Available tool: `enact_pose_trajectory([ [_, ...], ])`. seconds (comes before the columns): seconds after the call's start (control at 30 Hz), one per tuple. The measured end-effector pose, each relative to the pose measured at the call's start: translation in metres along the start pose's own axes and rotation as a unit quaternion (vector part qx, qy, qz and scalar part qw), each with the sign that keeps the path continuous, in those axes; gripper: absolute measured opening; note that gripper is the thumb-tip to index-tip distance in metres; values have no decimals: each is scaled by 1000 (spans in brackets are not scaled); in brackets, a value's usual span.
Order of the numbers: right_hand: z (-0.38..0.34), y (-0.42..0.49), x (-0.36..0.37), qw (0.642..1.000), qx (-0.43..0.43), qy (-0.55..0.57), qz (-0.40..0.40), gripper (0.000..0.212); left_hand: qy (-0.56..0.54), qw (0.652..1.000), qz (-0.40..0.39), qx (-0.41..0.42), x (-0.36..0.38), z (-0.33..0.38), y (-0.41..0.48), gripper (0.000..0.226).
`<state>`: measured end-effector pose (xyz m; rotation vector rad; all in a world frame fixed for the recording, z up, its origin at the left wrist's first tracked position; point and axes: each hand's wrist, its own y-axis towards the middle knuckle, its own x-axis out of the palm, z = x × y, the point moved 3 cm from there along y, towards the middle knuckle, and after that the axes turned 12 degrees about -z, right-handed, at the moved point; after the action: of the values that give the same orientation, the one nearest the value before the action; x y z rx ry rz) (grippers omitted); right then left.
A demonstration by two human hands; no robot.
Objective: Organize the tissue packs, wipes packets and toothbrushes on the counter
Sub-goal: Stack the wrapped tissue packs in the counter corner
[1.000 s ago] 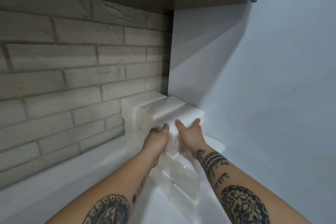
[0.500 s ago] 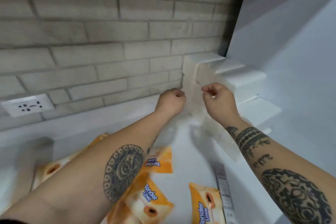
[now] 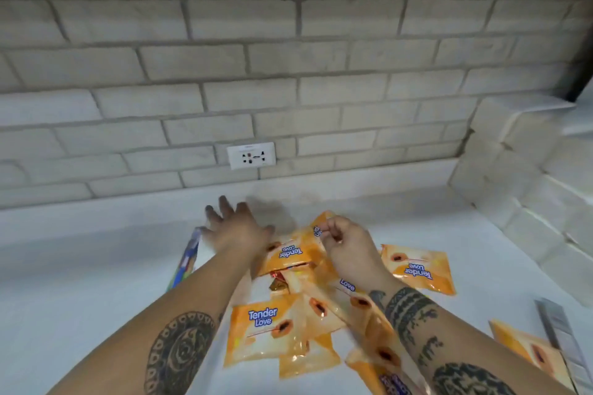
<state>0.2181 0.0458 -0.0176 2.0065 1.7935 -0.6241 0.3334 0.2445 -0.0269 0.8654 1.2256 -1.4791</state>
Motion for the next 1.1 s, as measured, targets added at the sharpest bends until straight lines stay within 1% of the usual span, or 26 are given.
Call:
enact_pose_trajectory([
  [0.03,-3,-1,20,1000,4,3,-16,20,10,999,-23,-31,7,-21,1,93],
  [0.07,-7,-3,38,1000,13,9,-27,18,-6,998,-44,-45,14,-39,3,101],
  [0.13,-10,-7,67,999,30,21,-36,17,-61,995,-65,-34,22,-59,5,98],
  [0.23,-13,-17,90,997,49,49,-33,20,-85,994,-59,19,15,-69,7,84],
  [0.33,-12,-29,89,995,69,71,-8,21,-126,988,-53,70,-1,-62,0,86],
  [0.4,-14,-35,77,993,81,86,22,19,-170,976,-54,127,-17,-44,-9,89],
  [0.43,-18,-39,69,990,85,100,42,21,-206,963,-58,162,-25,-33,-14,91],
  [0.47,-20,-42,58,987,90,116,65,26,-259,942,-72,202,-35,-19,-20,93],
  [0.5,-24,-45,49,982,95,139,83,33,-322,913,-97,232,-43,-8,-26,94],
  [0.57,-26,-50,29,960,118,234,104,54,-442,833,-187,275,-53,17,-42,91],
  [0.63,-23,-53,15,918,117,367,94,88,-515,755,-283,291,-55,41,-59,90],
  [0.67,-20,-57,3,898,100,419,87,96,-531,722,-321,307,-55,58,-71,91],
  [0.7,-19,-61,-5,884,77,456,72,97,-538,699,-345,321,-53,71,-82,89],
  [0.73,-19,-66,-14,875,53,477,64,95,-540,682,-362,335,-50,84,-91,86],
  [0.77,-20,-74,-25,869,34,489,72,91,-542,667,-377,346,-45,97,-100,82],
  [0.87,-16,-98,-56,858,-8,493,144,75,-550,627,-419,360,-32,135,-126,74],
  [0.93,-13,-115,-78,849,-15,489,201,66,-545,604,-447,372,-25,161,-143,71],
  [1.0,-7,-134,-104,845,-9,473,250,53,-528,594,-467,388,-21,188,-160,73],
  [1.03,-3,-143,-116,844,-8,466,265,53,-519,593,-471,397,-19,200,-167,75],
  [1.1,4,-161,-141,842,-1,448,299,60,-499,590,-480,414,-17,225,-183,77],
])
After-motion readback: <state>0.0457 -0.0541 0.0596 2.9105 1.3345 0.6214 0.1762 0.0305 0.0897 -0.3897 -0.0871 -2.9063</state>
